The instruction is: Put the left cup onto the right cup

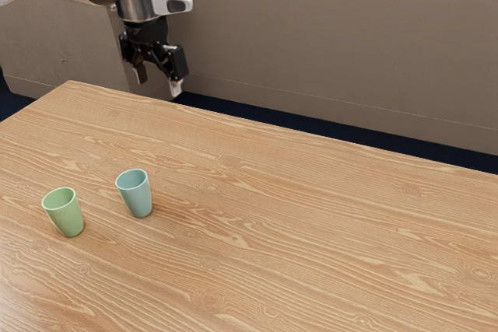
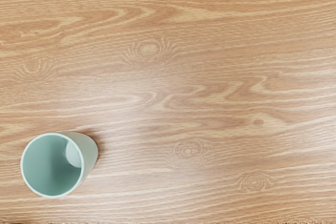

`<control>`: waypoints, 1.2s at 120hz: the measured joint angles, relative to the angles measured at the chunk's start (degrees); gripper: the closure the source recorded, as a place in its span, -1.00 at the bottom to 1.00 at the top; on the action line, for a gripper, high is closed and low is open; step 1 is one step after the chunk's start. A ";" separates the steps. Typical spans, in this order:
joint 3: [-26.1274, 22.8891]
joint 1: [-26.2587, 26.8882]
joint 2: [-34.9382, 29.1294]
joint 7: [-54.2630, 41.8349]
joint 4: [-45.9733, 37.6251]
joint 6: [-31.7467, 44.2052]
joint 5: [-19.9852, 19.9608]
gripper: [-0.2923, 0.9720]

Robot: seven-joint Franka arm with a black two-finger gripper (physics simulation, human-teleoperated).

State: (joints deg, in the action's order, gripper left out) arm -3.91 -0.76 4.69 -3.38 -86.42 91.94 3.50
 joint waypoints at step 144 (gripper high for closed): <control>0.74 0.47 -20.29 0.27 -37.75 8.37 0.00 -0.54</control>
State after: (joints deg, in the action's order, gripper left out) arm -3.17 -0.29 -15.60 -3.11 -124.17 100.31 3.50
